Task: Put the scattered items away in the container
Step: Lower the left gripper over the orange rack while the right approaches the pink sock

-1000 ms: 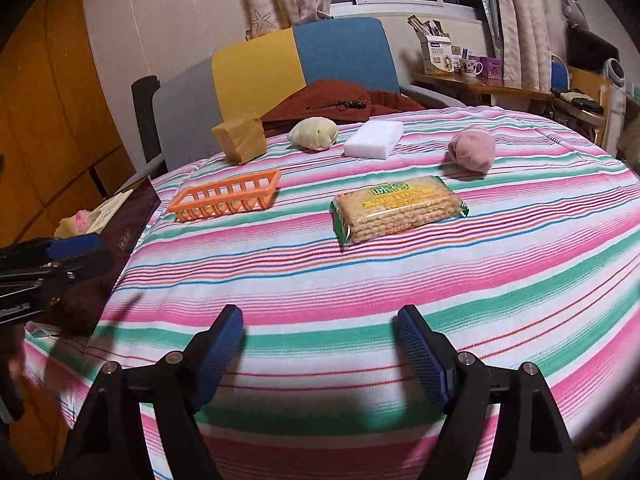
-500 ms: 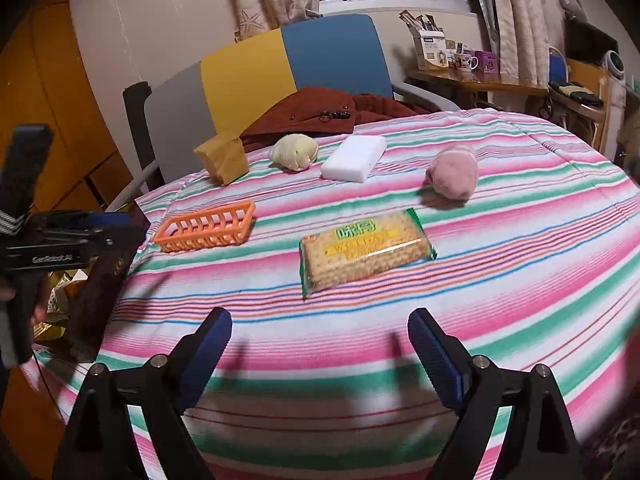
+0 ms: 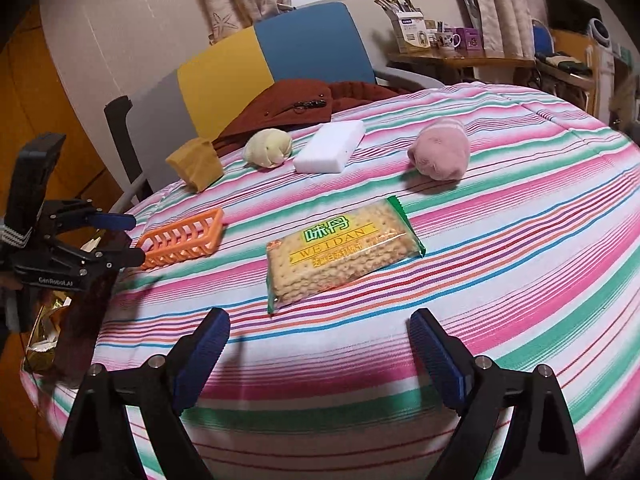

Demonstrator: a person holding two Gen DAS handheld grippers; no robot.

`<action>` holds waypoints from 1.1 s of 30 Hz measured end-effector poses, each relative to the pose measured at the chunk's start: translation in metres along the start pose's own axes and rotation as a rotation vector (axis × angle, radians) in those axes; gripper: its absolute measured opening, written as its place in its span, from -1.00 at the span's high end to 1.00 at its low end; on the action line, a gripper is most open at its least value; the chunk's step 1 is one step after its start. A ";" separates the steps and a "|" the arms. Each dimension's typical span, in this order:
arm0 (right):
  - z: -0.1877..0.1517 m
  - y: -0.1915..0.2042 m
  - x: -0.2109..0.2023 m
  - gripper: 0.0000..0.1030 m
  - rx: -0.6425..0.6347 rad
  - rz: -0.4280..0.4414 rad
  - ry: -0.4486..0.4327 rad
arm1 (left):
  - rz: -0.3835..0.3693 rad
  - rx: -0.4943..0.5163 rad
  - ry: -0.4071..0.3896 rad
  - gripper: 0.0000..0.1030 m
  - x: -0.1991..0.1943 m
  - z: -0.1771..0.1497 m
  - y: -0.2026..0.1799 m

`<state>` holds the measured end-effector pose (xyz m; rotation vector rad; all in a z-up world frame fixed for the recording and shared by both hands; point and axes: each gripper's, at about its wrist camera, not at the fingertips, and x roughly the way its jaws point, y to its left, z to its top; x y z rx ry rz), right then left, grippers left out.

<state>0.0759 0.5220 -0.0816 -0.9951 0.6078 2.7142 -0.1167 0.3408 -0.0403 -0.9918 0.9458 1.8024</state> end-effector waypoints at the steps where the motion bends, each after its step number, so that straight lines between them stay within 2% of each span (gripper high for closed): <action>1: 0.001 -0.001 0.000 -0.79 0.005 0.003 -0.005 | -0.001 0.007 0.005 -0.25 0.003 0.001 0.001; 6: 0.015 -0.013 -0.002 -0.79 0.040 -0.006 -0.027 | -0.051 0.046 0.024 -0.33 0.020 0.006 0.001; 11: 0.048 -0.026 -0.007 -0.80 0.069 -0.045 -0.035 | -0.080 0.080 0.036 -0.37 0.031 0.006 0.000; 16: 0.097 -0.033 -0.002 -0.81 0.041 -0.119 0.036 | -0.096 0.095 0.019 -0.37 0.031 0.007 0.002; 18: 0.112 -0.039 0.005 -0.81 0.032 -0.145 0.082 | -0.131 0.085 -0.007 -0.37 0.024 0.008 0.006; 22: 0.128 -0.038 0.022 -0.82 -0.110 -0.226 0.163 | -0.152 0.088 -0.055 -0.37 0.009 0.013 0.014; 25: 0.129 -0.018 0.029 -0.81 -0.328 -0.244 0.189 | -0.144 0.114 -0.043 -0.37 0.008 0.016 0.020; 27: 0.129 -0.009 0.031 -0.81 -0.420 -0.220 0.193 | -0.156 0.135 -0.020 -0.37 0.009 0.017 0.020; 29: 0.134 -0.011 0.037 -0.82 -0.446 -0.197 0.211 | -0.157 0.160 0.000 -0.37 0.015 0.019 0.018; 33: 0.144 -0.029 0.049 -0.82 -0.368 -0.188 0.243 | -0.147 0.218 0.023 -0.37 0.025 0.022 0.011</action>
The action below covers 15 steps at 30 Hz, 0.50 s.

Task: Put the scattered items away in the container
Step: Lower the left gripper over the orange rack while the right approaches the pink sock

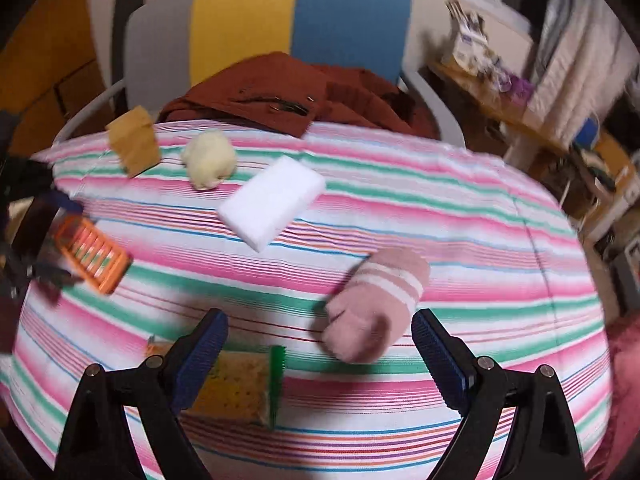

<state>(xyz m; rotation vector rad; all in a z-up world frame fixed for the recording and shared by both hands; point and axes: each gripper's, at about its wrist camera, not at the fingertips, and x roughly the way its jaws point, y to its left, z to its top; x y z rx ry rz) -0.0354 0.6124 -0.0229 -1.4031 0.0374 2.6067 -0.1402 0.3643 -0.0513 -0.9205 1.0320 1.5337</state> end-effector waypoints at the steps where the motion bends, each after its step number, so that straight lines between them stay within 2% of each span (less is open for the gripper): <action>1: 0.002 -0.002 0.001 -0.82 0.008 0.006 0.004 | -0.003 0.011 0.004 -0.37 0.002 0.001 -0.001; 7: 0.008 0.001 0.008 -0.88 0.001 0.030 0.001 | -0.028 0.043 0.035 -0.38 0.016 0.002 0.000; 15: 0.018 -0.019 0.025 -0.96 0.080 -0.004 0.012 | -0.049 -0.013 0.038 -0.40 0.027 0.000 0.008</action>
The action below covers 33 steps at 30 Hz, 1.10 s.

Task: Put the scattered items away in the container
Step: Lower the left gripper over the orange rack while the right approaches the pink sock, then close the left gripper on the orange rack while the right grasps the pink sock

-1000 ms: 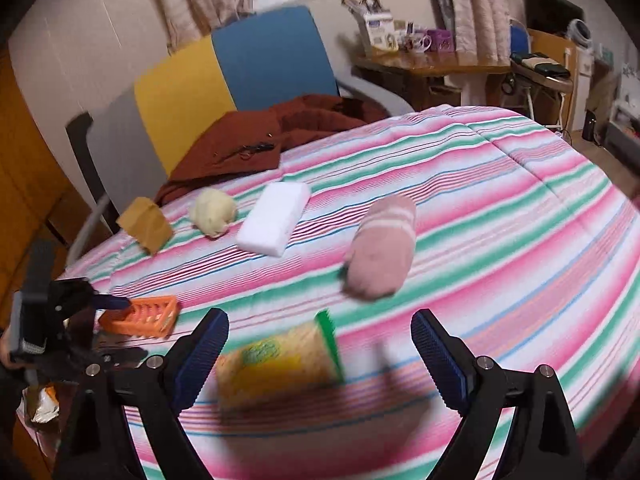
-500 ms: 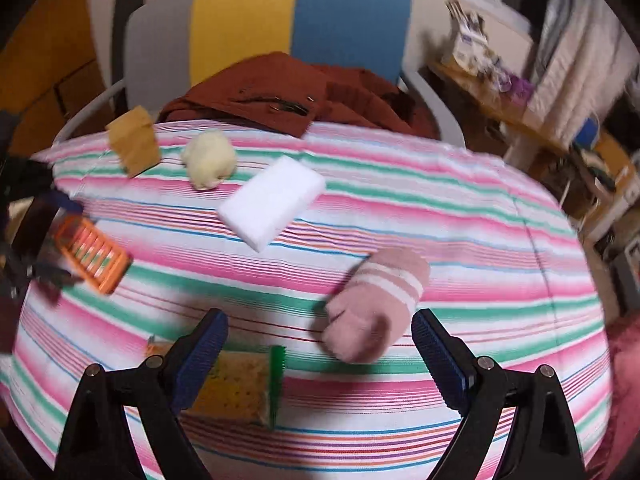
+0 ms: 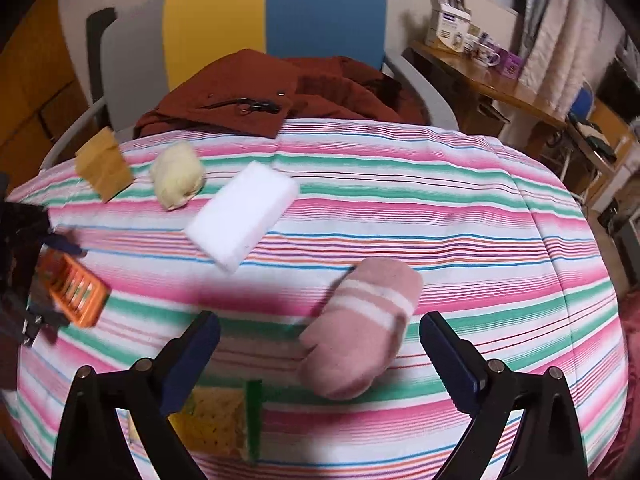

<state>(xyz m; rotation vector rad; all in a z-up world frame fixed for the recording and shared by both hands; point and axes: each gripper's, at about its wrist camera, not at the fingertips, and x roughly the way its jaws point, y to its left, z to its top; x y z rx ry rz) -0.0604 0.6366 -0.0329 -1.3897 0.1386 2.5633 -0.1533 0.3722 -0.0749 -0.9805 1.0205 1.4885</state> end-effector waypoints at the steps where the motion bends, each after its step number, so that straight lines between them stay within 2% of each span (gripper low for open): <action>1: 0.001 -0.002 0.003 -0.96 0.004 -0.008 0.001 | -0.001 -0.009 -0.003 -0.39 0.000 -0.001 0.000; 5: 0.003 -0.008 0.010 -0.96 0.013 -0.019 0.007 | -0.003 -0.072 -0.012 -0.33 -0.001 -0.005 -0.001; 11: 0.002 -0.013 0.019 -0.92 0.014 -0.050 0.023 | 0.047 -0.192 -0.012 -0.33 -0.004 -0.012 -0.007; 12: 0.002 -0.012 0.019 -0.86 0.004 -0.055 0.021 | 0.049 -0.222 -0.014 -0.33 -0.005 -0.013 -0.007; 14: 0.001 -0.010 0.021 -0.48 -0.020 -0.053 0.035 | 0.057 -0.259 -0.018 -0.34 -0.006 -0.015 -0.007; 15: 0.000 -0.008 0.023 -0.41 -0.031 -0.052 0.047 | 0.064 -0.277 -0.018 -0.33 -0.006 -0.016 -0.008; 17: -0.003 -0.004 0.027 -0.14 -0.058 -0.066 0.064 | 0.061 -0.311 -0.015 -0.31 -0.007 -0.018 -0.009; 19: -0.005 -0.002 0.029 -0.01 -0.073 -0.072 0.076 | 0.055 -0.365 -0.007 -0.30 -0.007 -0.020 -0.008; 29: -0.006 0.001 0.027 0.27 -0.080 -0.063 0.076 | 0.130 -0.556 -0.032 -0.27 -0.015 -0.032 -0.018; 33: -0.007 0.003 0.024 0.33 -0.091 -0.071 0.072 | 0.143 -0.598 -0.046 -0.15 -0.019 -0.037 -0.025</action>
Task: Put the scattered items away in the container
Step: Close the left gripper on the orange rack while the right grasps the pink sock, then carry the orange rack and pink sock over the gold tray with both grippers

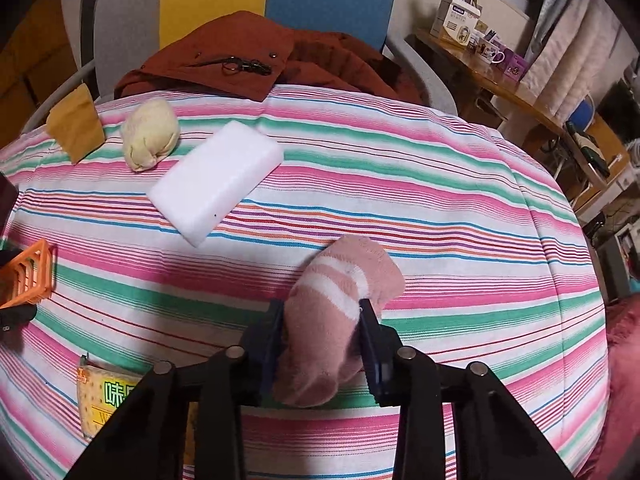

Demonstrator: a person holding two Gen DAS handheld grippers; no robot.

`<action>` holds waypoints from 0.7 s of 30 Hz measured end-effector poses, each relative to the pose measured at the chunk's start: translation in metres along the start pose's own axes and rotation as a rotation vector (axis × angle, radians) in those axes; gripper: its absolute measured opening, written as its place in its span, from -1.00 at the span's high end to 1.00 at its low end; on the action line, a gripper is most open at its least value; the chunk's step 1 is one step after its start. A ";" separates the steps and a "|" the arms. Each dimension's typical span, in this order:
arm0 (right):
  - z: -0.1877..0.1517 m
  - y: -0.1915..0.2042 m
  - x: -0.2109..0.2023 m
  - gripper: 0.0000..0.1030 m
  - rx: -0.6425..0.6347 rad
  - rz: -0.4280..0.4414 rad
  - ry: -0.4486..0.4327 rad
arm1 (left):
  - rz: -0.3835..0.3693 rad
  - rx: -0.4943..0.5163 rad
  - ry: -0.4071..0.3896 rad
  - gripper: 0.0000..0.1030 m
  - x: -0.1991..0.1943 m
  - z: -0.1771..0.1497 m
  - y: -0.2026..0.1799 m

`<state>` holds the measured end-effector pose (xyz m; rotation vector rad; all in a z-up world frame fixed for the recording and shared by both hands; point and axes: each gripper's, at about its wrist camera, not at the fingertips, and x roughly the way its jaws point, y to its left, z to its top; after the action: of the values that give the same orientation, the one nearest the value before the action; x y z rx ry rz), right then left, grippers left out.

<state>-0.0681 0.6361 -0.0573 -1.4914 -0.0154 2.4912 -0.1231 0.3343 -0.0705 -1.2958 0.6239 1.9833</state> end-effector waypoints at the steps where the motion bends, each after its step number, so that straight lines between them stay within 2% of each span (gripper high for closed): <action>1: 0.000 0.001 -0.001 0.34 -0.003 0.007 -0.003 | 0.004 -0.002 -0.001 -0.14 -0.002 -0.002 -0.002; 4: 0.000 0.008 -0.004 0.35 -0.024 0.029 -0.015 | 0.021 -0.014 0.002 -0.11 -0.002 -0.014 -0.009; 10: -0.002 0.018 -0.011 0.37 -0.046 0.046 -0.034 | 0.005 -0.067 -0.006 -0.08 -0.011 -0.028 -0.015; 12: -0.003 0.019 -0.017 0.37 -0.040 0.061 -0.055 | 0.002 -0.089 -0.018 -0.08 -0.016 -0.037 -0.027; 16: -0.004 0.023 -0.032 0.37 -0.035 0.082 -0.105 | -0.024 -0.112 -0.072 -0.08 -0.024 -0.051 -0.039; 21: -0.015 0.034 -0.070 0.37 -0.006 0.129 -0.215 | -0.055 -0.133 -0.183 -0.08 -0.043 -0.075 -0.048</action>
<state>-0.0297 0.5863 -0.0082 -1.2573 0.0371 2.7454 -0.0305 0.3010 -0.0612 -1.1776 0.3711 2.0980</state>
